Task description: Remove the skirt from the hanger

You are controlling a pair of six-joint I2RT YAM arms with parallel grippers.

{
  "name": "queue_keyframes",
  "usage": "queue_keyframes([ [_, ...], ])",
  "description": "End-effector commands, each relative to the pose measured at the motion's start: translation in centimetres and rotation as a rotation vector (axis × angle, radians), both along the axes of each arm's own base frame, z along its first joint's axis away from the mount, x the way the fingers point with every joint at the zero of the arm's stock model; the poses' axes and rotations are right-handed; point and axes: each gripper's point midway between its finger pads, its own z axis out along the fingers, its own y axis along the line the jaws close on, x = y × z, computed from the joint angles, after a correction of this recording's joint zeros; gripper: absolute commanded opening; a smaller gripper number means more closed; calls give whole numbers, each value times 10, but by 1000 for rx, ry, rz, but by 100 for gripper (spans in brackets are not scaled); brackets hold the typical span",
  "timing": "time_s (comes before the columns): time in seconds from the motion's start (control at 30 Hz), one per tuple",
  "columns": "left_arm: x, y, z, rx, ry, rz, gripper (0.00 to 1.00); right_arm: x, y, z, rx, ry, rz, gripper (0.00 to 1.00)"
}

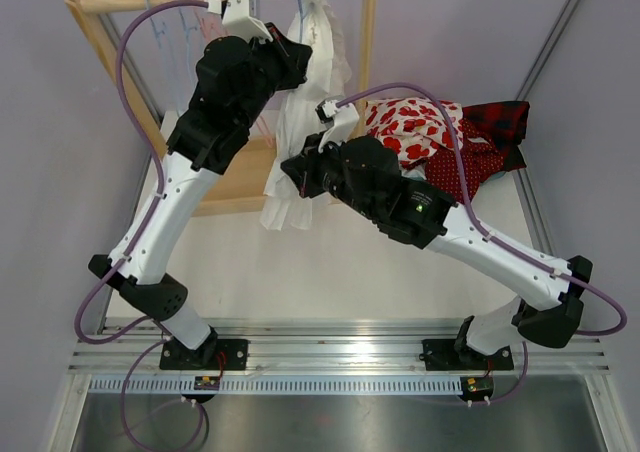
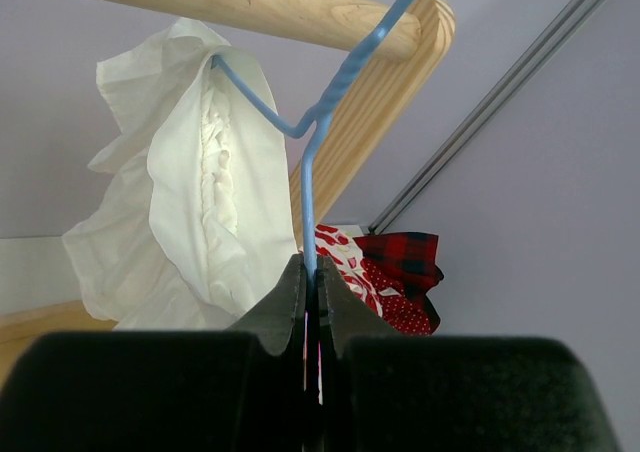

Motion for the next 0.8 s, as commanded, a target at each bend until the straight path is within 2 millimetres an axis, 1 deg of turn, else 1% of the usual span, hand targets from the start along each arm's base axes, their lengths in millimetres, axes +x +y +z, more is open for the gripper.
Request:
queue_keyframes([
  [0.0, -36, 16, 64, -112, -150, -39, 0, 8, -8, 5, 34, -13, -79, 0],
  [0.07, -39, 18, 67, -116, -156, -39, 0, 3, -6, -3, 23, -9, -67, 0],
  [0.1, -41, 19, 69, -120, -161, -37, 0, 1, -7, -3, 29, -13, -73, 0],
  [0.13, -42, 21, 70, -121, -164, -34, 0, -1, -9, -9, 17, -13, -73, 0],
  [0.17, -40, 20, 67, -118, -165, -31, 0, -9, -6, -11, 14, -13, -62, 0],
  [0.2, -42, 22, 69, -119, -169, -26, 0, -11, -8, -12, 16, -18, -78, 0],
  [0.23, -41, 24, 68, -117, -170, -17, 0, -18, -6, -25, -10, -14, -69, 0],
  [0.27, -40, 24, 67, -111, -174, -11, 0, -29, -7, -24, -11, -24, -65, 0],
  [0.3, -40, 25, 68, -107, -179, -7, 0, -37, -6, -30, -23, -22, -57, 0],
  [0.33, -39, 27, 70, -104, -185, 5, 0, -46, -8, -45, -49, -11, -51, 0],
  [0.37, -38, 29, 70, -91, -194, 14, 0, -53, -8, -55, -65, -4, -48, 0],
  [0.4, -37, 30, 75, -91, -205, 20, 0, -70, -9, -75, -94, 13, -41, 0],
  [0.47, -34, 35, 77, -78, -212, 38, 0, -85, -12, -94, -112, 39, -45, 0],
  [0.5, -30, 39, 80, -73, -214, 48, 0, -99, -16, -111, -123, 64, -46, 0],
  [0.53, -32, 39, 84, -79, -223, 48, 0, -106, -18, -118, -123, 77, -44, 0],
  [0.57, -29, 43, 84, -72, -224, 58, 0, -113, -19, -125, -128, 87, -43, 0],
  [0.6, -27, 46, 85, -69, -229, 68, 0, -116, -25, -139, -157, 91, -63, 0],
  [0.63, -25, 49, 87, -70, -234, 79, 0, -132, -24, -142, -146, 105, -41, 0],
  [0.67, -23, 55, 89, -72, -238, 93, 0, -135, -27, -147, -157, 100, -57, 0],
  [0.73, -19, 59, 89, -69, -244, 106, 0, -150, -27, -161, -181, 115, -45, 0],
  [0.77, -15, 63, 88, -69, -239, 119, 0, -152, -27, -166, -190, 116, -50, 0],
])
